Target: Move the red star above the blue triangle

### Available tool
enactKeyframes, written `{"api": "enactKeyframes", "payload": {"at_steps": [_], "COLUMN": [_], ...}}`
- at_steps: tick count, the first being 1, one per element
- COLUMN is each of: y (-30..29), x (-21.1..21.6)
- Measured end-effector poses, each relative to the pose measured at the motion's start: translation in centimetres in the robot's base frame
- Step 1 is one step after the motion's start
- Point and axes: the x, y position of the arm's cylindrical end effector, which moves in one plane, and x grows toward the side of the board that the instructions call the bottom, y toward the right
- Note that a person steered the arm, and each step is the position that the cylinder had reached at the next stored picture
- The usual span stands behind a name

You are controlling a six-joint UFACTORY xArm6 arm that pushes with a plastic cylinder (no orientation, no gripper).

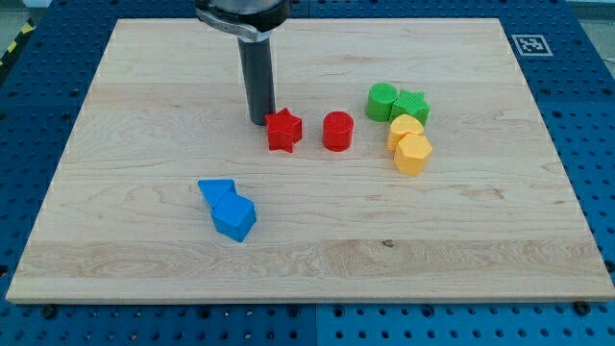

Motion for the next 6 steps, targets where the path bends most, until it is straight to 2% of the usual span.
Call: {"api": "enactKeyframes", "payload": {"at_steps": [3,4,6], "y": [4.8,4.8,4.8], "x": [-0.9,0.6,7.6]}}
